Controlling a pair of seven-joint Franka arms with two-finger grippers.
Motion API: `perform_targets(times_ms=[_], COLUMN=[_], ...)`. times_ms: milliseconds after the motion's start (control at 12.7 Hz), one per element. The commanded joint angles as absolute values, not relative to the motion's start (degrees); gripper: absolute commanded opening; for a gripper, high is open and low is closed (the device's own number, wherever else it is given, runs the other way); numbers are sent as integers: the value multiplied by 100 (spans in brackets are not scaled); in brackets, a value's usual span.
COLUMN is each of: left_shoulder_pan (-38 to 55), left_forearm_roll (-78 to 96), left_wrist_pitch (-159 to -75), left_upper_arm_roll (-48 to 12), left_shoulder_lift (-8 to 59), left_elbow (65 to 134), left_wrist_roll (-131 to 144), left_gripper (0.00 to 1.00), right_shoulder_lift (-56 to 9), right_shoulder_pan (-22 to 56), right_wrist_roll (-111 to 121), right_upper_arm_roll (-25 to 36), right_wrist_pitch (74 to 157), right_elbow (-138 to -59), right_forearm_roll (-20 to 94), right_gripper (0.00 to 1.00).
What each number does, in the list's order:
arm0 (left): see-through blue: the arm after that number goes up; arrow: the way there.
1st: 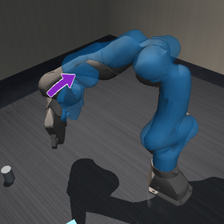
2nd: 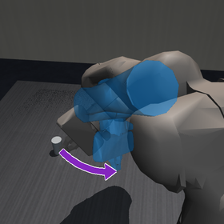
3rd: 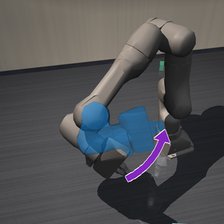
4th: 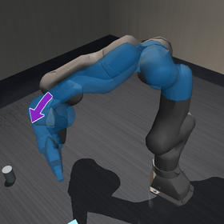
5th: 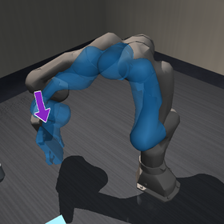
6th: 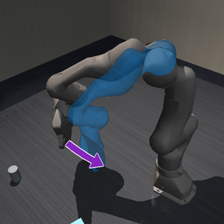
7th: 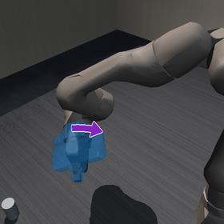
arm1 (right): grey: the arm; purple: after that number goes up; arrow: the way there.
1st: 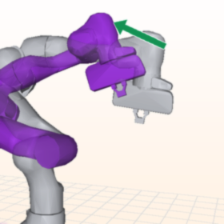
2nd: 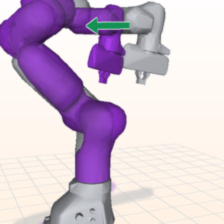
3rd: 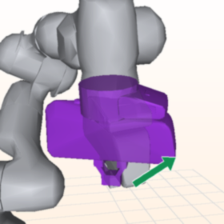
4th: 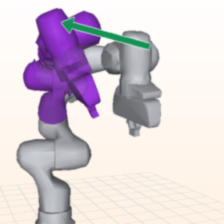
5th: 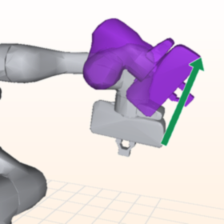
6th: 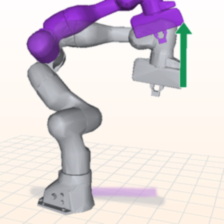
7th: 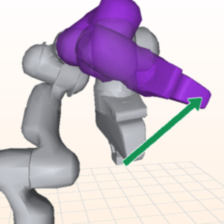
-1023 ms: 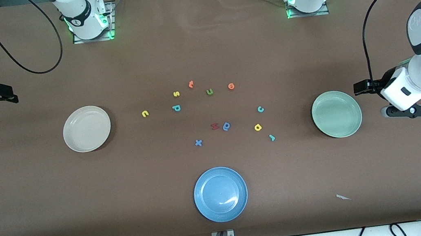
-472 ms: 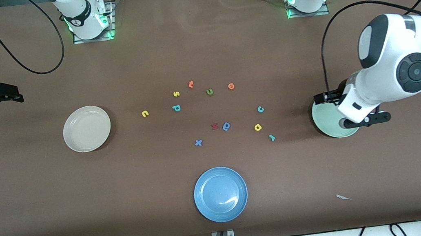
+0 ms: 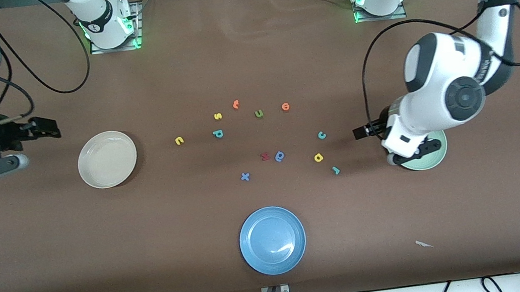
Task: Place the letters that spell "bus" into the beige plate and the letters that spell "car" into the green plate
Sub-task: 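Move the left gripper and the right gripper toward the scattered letters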
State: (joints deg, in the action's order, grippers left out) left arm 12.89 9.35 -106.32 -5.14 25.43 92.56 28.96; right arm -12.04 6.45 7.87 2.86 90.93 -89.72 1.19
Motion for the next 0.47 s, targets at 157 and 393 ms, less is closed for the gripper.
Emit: perform_targets(times_ms=[157, 393], left_shoulder_pan=[1810, 2065], left_forearm_roll=[1046, 1037], left_wrist_pitch=[-11923, -13039], left_upper_arm_roll=[-466, -457], left_shoulder_lift=[2399, 2408], left_elbow=[10342, 11063], left_wrist_roll=[3585, 3796], left_gripper=[100, 98], right_shoulder_lift=[-949, -862], right_shoulder_pan=[229, 229], right_wrist_roll=[20, -543], right_upper_arm_roll=[-552, -992], right_wrist_pitch=[10167, 10905], right_elbow=[-10035, -10633], right_forearm_roll=[70, 70], right_gripper=[100, 100])
